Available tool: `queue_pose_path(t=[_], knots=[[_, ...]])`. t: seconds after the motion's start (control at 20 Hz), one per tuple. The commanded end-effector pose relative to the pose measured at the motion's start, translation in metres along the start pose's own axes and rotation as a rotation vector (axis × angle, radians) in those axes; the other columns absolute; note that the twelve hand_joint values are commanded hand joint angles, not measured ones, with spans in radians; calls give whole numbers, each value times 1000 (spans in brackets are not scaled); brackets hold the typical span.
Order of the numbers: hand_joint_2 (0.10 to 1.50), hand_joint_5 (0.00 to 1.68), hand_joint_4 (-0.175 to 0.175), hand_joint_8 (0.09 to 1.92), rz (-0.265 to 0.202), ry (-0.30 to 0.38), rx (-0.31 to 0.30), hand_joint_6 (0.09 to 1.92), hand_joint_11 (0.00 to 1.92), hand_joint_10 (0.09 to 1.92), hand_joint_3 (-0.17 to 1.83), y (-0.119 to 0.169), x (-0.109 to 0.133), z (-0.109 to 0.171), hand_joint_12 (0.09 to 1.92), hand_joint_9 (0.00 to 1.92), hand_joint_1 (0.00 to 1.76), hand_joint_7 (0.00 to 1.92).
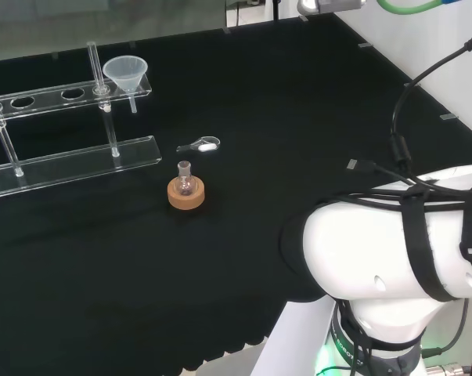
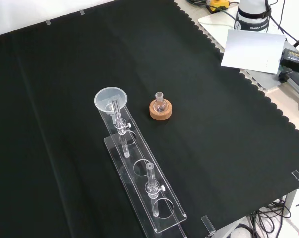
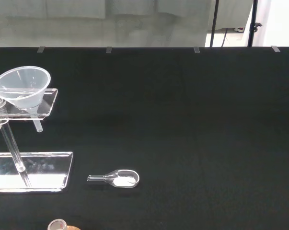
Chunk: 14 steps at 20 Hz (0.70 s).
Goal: Pick up the funnel from the transparent funnel stand.
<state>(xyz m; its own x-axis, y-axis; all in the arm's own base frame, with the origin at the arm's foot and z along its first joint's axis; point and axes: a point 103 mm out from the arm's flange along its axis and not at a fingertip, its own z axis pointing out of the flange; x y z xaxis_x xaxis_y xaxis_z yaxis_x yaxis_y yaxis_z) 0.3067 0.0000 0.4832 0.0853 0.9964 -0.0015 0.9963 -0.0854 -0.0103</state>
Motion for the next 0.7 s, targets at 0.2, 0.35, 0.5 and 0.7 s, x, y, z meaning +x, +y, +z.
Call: queue_pose_path(t=[0.2,0.35,0.5,0.7], knots=[[1116,176,27,363,-2,-3,-15,87,78,626,486,0,-1,-1,1341,135,0,0],[1130,190,27,368,3,-3,-13,87,78,626,459,2,-3,-1,1346,135,0,0],[1134,194,27,371,14,-6,-8,87,80,626,452,4,-4,0,1347,136,0,0],[1136,196,27,372,28,-6,2,87,80,626,449,11,-4,4,1347,136,0,0]])
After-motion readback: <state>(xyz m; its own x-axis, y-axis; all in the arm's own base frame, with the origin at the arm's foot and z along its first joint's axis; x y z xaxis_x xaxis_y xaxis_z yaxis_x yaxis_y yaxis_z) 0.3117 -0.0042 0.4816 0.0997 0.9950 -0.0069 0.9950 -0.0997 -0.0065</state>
